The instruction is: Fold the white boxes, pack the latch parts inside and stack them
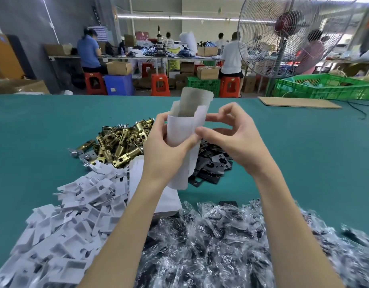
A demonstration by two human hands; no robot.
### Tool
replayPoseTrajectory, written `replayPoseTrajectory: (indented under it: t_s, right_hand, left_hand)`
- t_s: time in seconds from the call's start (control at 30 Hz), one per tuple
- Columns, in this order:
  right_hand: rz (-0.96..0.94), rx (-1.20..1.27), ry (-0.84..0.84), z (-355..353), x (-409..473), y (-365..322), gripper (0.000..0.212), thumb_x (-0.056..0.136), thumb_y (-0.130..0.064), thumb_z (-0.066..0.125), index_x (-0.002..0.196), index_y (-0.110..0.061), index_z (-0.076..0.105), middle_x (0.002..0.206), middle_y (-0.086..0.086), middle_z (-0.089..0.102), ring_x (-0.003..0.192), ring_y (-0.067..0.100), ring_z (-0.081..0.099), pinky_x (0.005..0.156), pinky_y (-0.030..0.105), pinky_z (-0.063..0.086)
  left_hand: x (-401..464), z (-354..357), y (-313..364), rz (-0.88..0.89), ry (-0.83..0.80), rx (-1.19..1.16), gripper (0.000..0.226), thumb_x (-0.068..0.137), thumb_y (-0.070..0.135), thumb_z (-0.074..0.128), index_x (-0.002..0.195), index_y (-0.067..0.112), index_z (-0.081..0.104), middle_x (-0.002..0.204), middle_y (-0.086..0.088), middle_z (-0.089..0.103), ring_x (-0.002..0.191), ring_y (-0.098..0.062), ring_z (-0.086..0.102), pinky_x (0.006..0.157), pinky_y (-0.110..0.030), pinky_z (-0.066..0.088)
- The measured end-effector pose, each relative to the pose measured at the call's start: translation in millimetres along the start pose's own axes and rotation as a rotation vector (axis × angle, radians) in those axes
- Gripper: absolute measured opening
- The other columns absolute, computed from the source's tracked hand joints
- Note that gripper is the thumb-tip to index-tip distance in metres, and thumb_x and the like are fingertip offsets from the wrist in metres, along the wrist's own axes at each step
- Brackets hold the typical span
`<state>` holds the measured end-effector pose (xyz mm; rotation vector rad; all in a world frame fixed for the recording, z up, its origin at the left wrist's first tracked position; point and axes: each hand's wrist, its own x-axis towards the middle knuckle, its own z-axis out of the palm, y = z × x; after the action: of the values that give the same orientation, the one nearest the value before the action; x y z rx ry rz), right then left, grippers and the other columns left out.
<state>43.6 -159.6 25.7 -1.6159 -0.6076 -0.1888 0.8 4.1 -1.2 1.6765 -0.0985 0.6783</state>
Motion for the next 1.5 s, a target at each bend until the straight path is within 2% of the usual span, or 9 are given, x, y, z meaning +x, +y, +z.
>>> replayPoseTrajectory:
  t_s: [0.17,0.33,0.43,0.53,0.63,0.8,1.17,1.37,1.5]
  right_hand:
    - [-0.005,-0.089,0.025,7,-1,3,0.053,0.069,-0.036,0.091,0.080,-0.021,0.042,0.091,0.007,0.066,0.072,0.021,0.063,0.071,0.053,0.056]
    - [-0.003,-0.011,0.033,6,0,9,0.041,0.085,-0.013,0.082,0.083,-0.016,0.041,0.083,0.004,0.060,0.069,0.012,0.063,0.058,0.037,0.053]
    - [0.034,0.077,-0.018,-4,-2,14,0.033,0.091,-0.004,0.075,0.090,-0.013,0.043,0.089,0.011,0.068,0.074,0.016,0.067,0.069,0.038,0.059]
    - [0.036,0.120,-0.032,-6,-5,17,0.042,0.079,-0.016,0.083,0.088,-0.015,0.042,0.090,0.010,0.071,0.078,0.021,0.067,0.075,0.046,0.060]
    - [0.018,0.083,0.002,-4,-4,23,0.048,0.072,-0.024,0.087,0.086,-0.017,0.041,0.085,0.000,0.073,0.078,0.017,0.069,0.070,0.039,0.060]
    - [0.074,0.060,-0.135,-15,-6,27,0.044,0.075,-0.023,0.087,0.096,-0.023,0.048,0.110,0.014,0.076,0.094,0.029,0.074,0.078,0.049,0.061]
    - [0.000,0.050,-0.098,-11,-7,21,0.041,0.083,-0.037,0.080,0.115,-0.039,0.055,0.107,0.007,0.077,0.088,0.031,0.075,0.079,0.070,0.056]
    - [-0.016,0.079,-0.114,-17,-8,19,0.039,0.091,-0.027,0.075,0.127,-0.037,0.062,0.107,0.007,0.078,0.094,0.022,0.075,0.079,0.035,0.060]
    - [-0.015,0.088,-0.130,-18,-7,19,0.027,0.090,-0.022,0.077,0.113,-0.029,0.067,0.107,0.008,0.077,0.092,0.027,0.075,0.078,0.036,0.061]
  left_hand:
    - [-5,12,-3,0.046,-0.008,-0.002,0.051,0.078,0.027,0.086,0.117,0.025,0.054,0.097,0.015,0.071,0.086,-0.001,0.070,0.067,-0.020,0.056]
    - [1,2,-6,-0.009,-0.175,-0.010,0.081,0.068,0.038,0.094,0.133,0.025,0.047,0.119,0.013,0.067,0.107,0.000,0.067,0.085,-0.022,0.058]
    - [9,-16,-9,-0.150,-0.311,-0.103,0.072,0.070,0.034,0.088,0.133,0.027,0.053,0.120,0.002,0.072,0.110,-0.009,0.069,0.092,-0.030,0.059]
    - [12,-26,-13,-0.174,-0.344,-0.158,0.054,0.081,0.014,0.085,0.126,0.029,0.057,0.108,0.000,0.078,0.102,-0.016,0.074,0.081,-0.026,0.060]
    - [11,-22,-16,-0.172,-0.355,-0.146,0.046,0.084,0.009,0.082,0.123,0.022,0.061,0.106,-0.003,0.078,0.100,-0.020,0.075,0.083,-0.032,0.061]
    - [10,-18,-19,-0.130,-0.257,-0.077,0.049,0.074,0.020,0.091,0.114,0.021,0.063,0.099,-0.002,0.078,0.093,-0.017,0.075,0.081,-0.030,0.059]
    - [10,-21,-20,-0.111,-0.244,-0.059,0.051,0.074,0.029,0.091,0.114,0.023,0.060,0.105,0.005,0.077,0.098,-0.012,0.073,0.085,-0.029,0.060]
    - [10,-24,-16,-0.081,-0.273,-0.066,0.028,0.087,0.025,0.080,0.111,0.028,0.065,0.107,0.008,0.077,0.095,-0.013,0.074,0.075,-0.036,0.064]
    - [10,-24,-13,-0.023,-0.183,-0.115,0.052,0.088,0.020,0.080,0.125,0.045,0.053,0.110,0.007,0.076,0.096,-0.020,0.075,0.087,-0.043,0.061]
